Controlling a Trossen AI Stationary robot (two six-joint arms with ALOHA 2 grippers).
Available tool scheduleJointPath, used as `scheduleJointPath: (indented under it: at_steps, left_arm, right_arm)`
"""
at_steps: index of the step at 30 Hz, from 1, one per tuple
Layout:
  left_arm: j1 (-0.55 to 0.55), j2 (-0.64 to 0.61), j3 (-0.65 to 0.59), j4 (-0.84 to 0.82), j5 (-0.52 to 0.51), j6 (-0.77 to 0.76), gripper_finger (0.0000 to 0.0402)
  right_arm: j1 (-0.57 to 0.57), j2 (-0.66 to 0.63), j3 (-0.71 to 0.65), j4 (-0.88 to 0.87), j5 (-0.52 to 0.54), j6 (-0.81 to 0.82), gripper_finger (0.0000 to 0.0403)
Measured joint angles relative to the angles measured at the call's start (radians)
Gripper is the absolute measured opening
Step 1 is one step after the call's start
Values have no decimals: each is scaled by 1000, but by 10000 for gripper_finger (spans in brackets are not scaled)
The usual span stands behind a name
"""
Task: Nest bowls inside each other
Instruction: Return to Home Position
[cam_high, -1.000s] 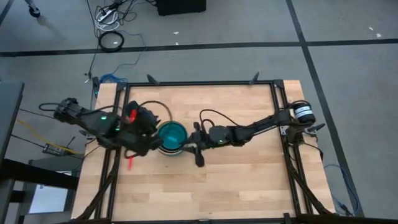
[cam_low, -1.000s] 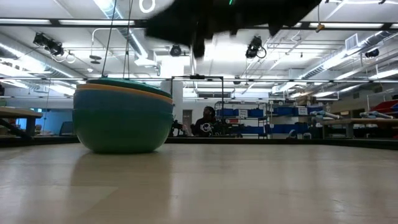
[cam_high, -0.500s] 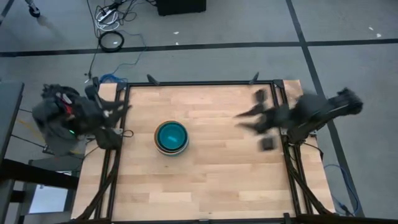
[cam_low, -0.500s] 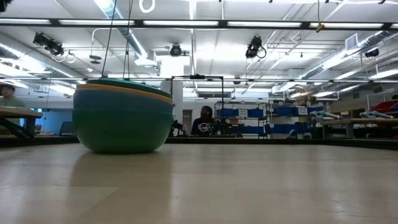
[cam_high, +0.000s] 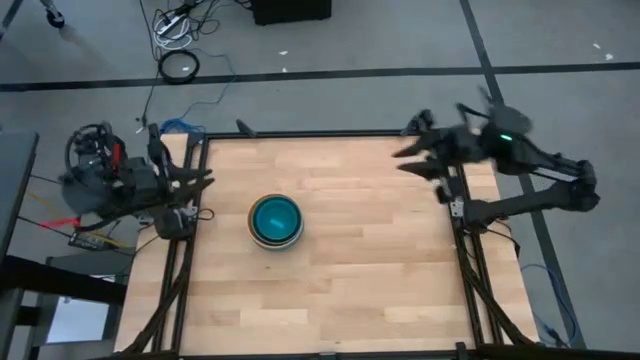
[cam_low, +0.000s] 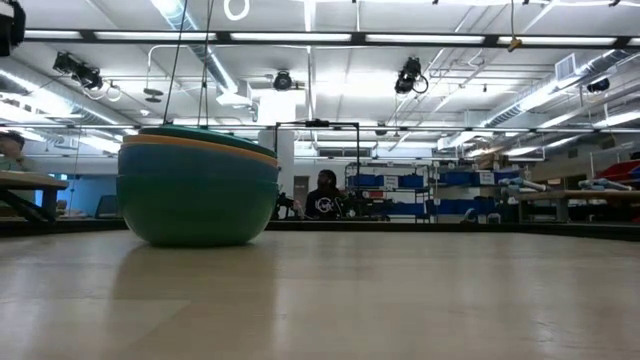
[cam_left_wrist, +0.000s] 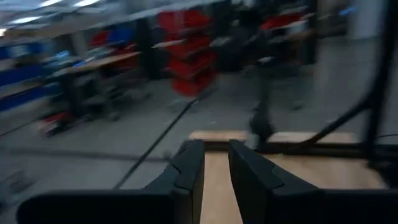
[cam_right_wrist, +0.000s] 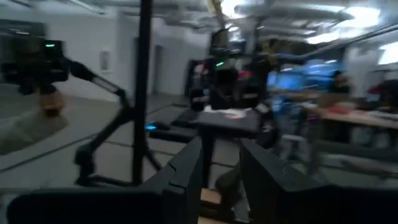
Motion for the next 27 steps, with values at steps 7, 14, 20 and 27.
scheduleJointPath:
  at_steps: [7,14,20,27]
  left_arm:
    - [138,-194,-254,408,197,303,81]
    - [267,-398,-478,547,331,317,81]
    - [329,-458,-558,603,359,353,81]
    - [419,-457,-645,600,299,323,81]
  right_arm:
    - [-191,196,0,240,-301,117,96]
    - [-247,234,1,324,-359,158,96]
    - [-250,256,2,318,-362,149,96]
    - [-241,358,2,325,-358,92,96]
